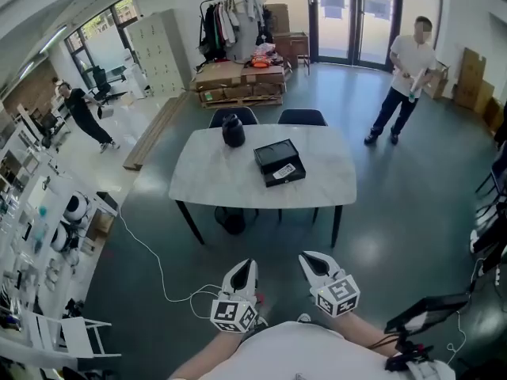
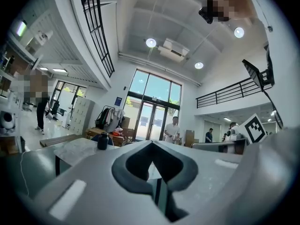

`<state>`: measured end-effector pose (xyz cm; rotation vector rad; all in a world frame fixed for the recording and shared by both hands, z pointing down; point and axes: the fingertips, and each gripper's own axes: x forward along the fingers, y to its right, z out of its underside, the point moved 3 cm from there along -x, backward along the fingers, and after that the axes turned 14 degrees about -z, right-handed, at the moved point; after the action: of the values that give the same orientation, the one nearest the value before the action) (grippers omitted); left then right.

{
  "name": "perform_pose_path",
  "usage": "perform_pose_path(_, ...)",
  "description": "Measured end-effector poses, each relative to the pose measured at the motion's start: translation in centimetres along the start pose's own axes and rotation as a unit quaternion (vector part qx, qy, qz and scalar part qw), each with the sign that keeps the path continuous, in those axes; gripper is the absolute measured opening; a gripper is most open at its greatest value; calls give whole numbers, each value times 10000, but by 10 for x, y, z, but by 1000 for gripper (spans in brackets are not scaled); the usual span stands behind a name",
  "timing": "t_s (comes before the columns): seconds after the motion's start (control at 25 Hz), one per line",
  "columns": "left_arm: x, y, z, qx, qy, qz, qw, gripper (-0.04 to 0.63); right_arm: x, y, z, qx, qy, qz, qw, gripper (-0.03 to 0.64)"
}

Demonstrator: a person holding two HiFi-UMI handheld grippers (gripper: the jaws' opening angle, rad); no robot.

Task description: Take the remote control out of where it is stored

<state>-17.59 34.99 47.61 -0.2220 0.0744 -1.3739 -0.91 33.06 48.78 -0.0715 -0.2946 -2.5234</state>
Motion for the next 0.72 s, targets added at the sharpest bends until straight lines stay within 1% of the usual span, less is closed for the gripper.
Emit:
perform_pose_path(0.4, 9, 15, 3, 11, 17, -139, 9999, 0, -6, 11, -8, -201, 81, -237, 9995, 21)
perform_pose_path(0.72, 15, 34, 6, 57, 125, -363, 9992, 0, -17, 29, -7, -361, 39, -508, 9980, 21)
